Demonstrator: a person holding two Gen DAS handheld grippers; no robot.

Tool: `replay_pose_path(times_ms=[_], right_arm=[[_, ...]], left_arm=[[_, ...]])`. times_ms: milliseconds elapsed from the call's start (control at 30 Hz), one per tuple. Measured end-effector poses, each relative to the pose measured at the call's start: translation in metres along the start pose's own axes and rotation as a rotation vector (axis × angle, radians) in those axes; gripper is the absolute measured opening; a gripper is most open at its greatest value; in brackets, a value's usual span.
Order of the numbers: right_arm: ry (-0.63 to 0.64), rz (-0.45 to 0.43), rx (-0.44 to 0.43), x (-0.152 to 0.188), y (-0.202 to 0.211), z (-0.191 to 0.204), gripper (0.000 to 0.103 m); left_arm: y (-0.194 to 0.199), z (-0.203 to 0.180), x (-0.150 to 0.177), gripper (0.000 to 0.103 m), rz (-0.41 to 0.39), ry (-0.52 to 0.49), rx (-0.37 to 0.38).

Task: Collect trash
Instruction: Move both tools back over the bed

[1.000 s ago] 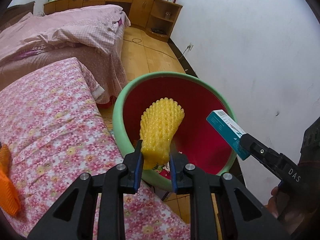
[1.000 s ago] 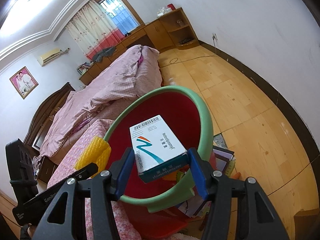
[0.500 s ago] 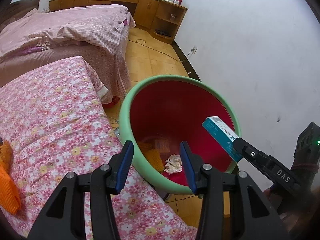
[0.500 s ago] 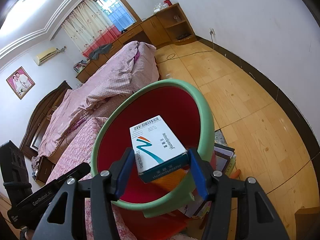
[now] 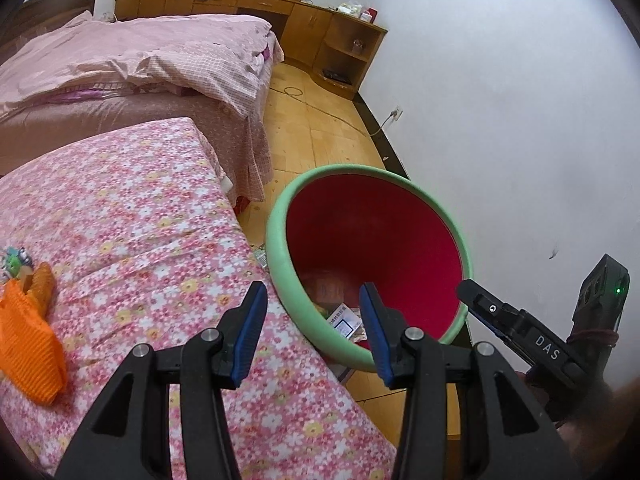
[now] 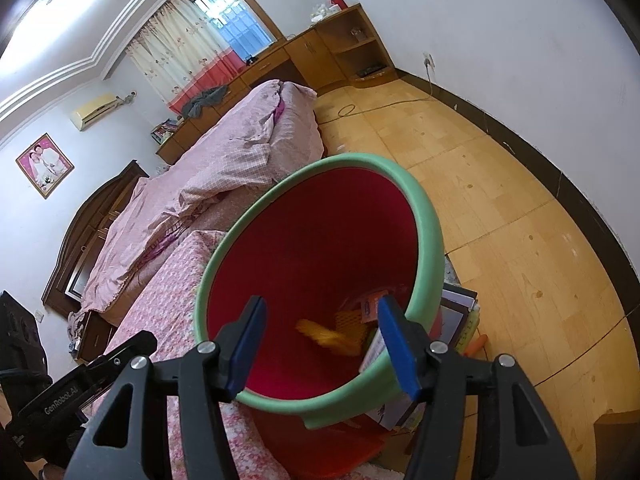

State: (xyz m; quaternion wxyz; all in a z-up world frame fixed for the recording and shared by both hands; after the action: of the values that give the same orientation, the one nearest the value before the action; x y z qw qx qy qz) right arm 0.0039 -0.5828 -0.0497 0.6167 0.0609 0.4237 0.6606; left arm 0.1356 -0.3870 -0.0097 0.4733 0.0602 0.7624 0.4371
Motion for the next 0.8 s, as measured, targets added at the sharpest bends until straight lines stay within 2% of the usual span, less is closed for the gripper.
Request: replay_pose_path(times_ms=[367, 800], right_arm=[[0.028, 0.009, -0.032, 0.013, 0.017, 0.019, 0.062], [0.09, 0.036, -0.078, 0.04, 0.025, 0.054, 0.063]], left_arm=[[0.047, 0.02, 0.015, 0.047, -0.041, 0.051, -0.047], [0.101, 0.079, 0.051, 0.047, -0.076, 0.151, -0.188]])
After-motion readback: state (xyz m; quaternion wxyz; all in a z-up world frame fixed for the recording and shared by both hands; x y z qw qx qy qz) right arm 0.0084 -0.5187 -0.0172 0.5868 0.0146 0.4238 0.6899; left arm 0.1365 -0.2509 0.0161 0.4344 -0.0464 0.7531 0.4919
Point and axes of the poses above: each gripper's, at about its wrist camera, not at the fingertips, and y roughly against the way its jaws point, z to its left, x to its underside, the point moved 8 cm from there along -y, roughly the way its jaws point, and after that the axes turned 14 degrees about -y, right-handed, at the moved point
